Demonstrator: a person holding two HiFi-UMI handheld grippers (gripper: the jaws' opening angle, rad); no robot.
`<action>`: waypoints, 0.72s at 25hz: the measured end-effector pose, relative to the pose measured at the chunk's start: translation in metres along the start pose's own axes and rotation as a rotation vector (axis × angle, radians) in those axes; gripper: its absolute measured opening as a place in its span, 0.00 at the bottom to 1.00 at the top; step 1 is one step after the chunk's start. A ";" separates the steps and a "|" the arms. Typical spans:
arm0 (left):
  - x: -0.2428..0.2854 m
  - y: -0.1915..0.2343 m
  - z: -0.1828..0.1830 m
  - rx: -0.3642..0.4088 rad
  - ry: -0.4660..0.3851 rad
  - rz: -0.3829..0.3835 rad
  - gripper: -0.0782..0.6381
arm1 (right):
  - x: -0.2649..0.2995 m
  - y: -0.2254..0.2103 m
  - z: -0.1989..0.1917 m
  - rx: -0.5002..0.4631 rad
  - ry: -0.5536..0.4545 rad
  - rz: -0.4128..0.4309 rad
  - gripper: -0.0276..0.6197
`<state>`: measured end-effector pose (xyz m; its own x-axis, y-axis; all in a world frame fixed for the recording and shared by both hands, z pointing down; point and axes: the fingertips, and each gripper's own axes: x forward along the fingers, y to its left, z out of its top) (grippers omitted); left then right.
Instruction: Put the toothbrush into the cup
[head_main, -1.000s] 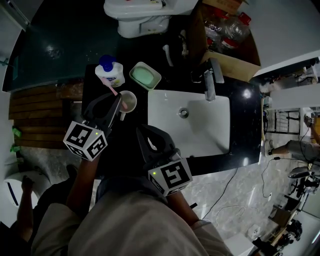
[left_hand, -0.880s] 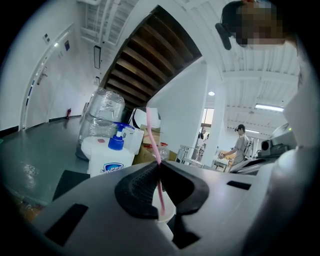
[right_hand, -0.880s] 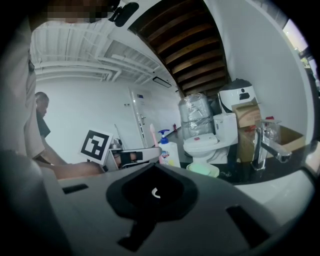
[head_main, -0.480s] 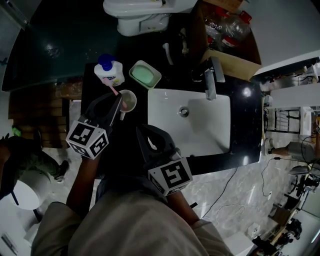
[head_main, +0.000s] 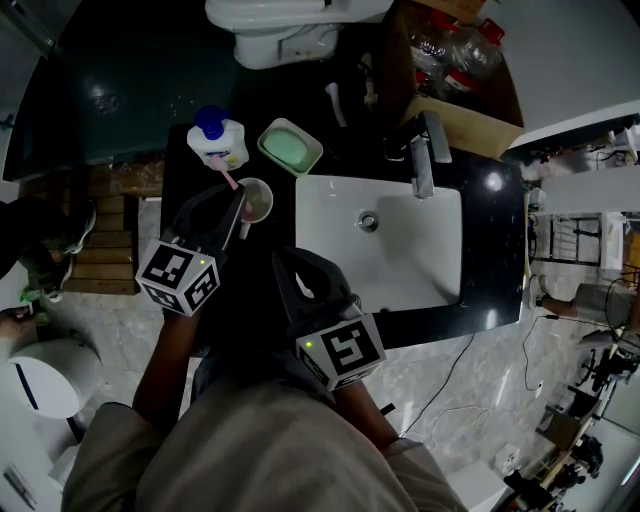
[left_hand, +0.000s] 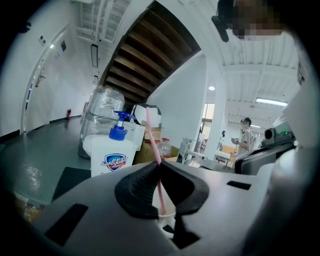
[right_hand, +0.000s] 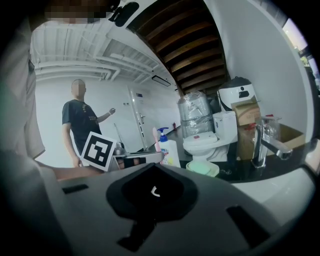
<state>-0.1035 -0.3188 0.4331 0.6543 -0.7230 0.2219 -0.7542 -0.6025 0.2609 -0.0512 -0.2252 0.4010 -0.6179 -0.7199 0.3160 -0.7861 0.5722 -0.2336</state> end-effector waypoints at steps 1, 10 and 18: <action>0.000 0.000 -0.001 0.002 0.001 0.001 0.14 | 0.000 0.000 0.000 0.000 -0.001 0.001 0.05; 0.003 -0.001 -0.009 0.034 0.020 0.004 0.14 | 0.000 0.000 -0.001 0.001 0.000 0.000 0.05; 0.006 0.000 -0.015 0.048 0.039 0.014 0.14 | -0.001 -0.001 -0.001 0.003 -0.001 -0.002 0.05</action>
<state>-0.0988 -0.3179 0.4490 0.6443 -0.7184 0.2623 -0.7647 -0.6084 0.2123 -0.0502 -0.2249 0.4015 -0.6164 -0.7216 0.3153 -0.7874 0.5696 -0.2359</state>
